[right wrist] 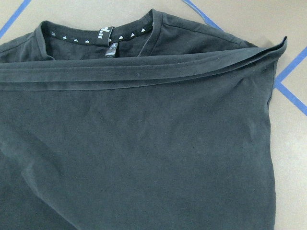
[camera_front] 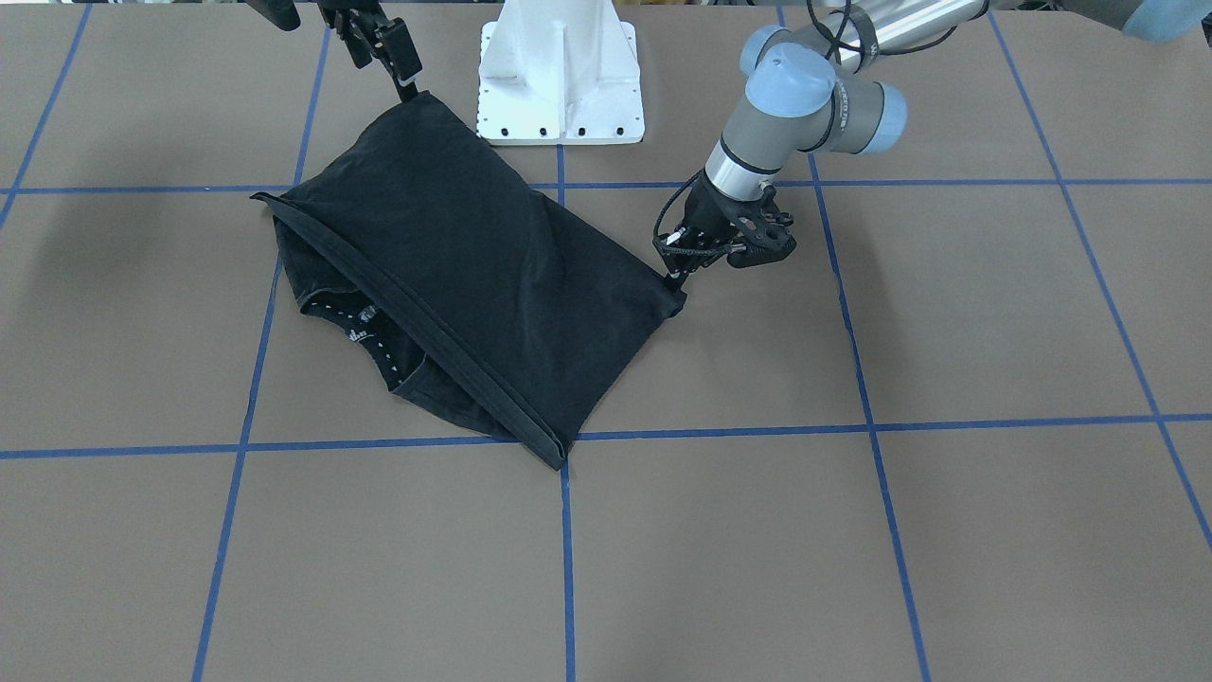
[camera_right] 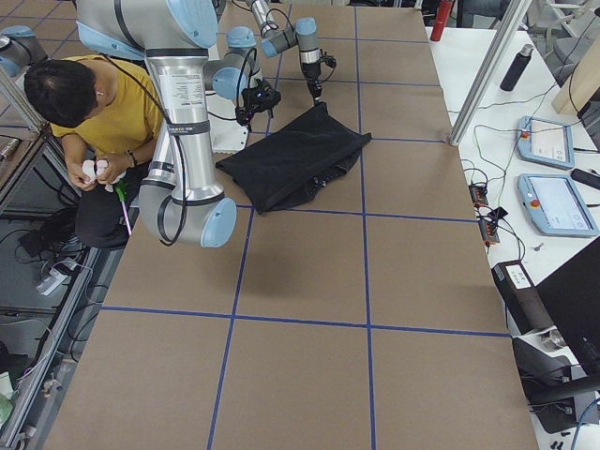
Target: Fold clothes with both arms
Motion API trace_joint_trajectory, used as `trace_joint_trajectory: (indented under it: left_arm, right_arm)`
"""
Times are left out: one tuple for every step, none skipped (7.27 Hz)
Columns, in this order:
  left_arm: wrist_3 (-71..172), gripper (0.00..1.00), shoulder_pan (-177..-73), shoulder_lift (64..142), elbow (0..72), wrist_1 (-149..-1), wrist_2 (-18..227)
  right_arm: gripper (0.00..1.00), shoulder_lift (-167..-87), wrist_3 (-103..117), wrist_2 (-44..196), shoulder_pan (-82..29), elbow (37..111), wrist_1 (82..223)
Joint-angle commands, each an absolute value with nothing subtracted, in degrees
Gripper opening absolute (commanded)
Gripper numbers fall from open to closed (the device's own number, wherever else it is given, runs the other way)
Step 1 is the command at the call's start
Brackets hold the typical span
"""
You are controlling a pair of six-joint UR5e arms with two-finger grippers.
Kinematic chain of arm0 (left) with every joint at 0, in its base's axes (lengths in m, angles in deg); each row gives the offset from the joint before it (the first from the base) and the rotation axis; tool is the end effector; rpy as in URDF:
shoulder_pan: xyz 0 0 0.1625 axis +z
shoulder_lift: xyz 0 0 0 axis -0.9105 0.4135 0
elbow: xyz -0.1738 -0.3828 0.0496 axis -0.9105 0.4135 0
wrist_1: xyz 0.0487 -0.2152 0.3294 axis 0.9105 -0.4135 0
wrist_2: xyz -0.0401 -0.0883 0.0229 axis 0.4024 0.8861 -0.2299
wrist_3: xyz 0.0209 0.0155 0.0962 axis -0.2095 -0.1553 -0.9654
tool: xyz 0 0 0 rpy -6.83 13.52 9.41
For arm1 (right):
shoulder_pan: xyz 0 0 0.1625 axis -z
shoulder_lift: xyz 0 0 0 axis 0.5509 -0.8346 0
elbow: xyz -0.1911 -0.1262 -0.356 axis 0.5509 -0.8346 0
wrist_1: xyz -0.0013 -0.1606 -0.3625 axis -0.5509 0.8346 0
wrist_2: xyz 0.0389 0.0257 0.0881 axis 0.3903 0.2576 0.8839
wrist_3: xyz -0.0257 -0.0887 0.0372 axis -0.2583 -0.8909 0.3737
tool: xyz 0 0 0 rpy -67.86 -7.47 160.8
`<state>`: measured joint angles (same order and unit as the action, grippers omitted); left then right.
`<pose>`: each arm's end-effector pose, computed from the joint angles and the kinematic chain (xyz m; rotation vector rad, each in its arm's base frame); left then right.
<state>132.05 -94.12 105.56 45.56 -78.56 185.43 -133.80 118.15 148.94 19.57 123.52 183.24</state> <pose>0.4786 -0.3872 0.3061 0.0137 1.1212 -0.4261 -0.3506 -0.2133 0.2242 -0.2779 -0.8328 0.8004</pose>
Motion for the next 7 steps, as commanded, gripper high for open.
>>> trace_joint_trajectory:
  left_arm:
    - [118.72, 0.00, -100.86, 105.51, 43.46, -78.93, 185.65]
    - [115.15, 0.00, -104.82, 106.64, 40.39, -80.41, 186.00]
    - [113.38, 0.00, -107.30, 110.48, 32.09, -88.34, 186.09]
    - [113.36, 0.00, -109.33, 117.31, 20.87, -95.12, 186.18]
    - [113.10, 0.00, -110.91, 122.86, 12.32, -98.24, 186.96]
    - [112.75, 0.00, -112.49, 127.96, 5.54, -100.70, 187.92]
    - [112.31, 0.00, -112.60, 133.14, -1.75, -102.56, 187.67]
  right_arm:
    - [1.00, -133.80, 117.94, 148.93, 19.28, 123.59, 183.31]
    - [1.00, -133.45, 117.85, 148.93, 19.28, 123.59, 183.31]
    - [1.00, -133.18, 117.85, 148.93, 19.28, 123.59, 183.22]
    - [1.00, -133.18, 117.77, 148.85, 18.67, 123.67, 183.22]
    - [1.00, -133.01, 116.46, 148.85, 18.23, 123.76, 183.22]
    - [1.00, -132.48, 116.27, 148.67, 17.96, 123.76, 183.22]
    - [1.00, -132.30, 116.18, 148.50, 17.79, 123.68, 183.22]
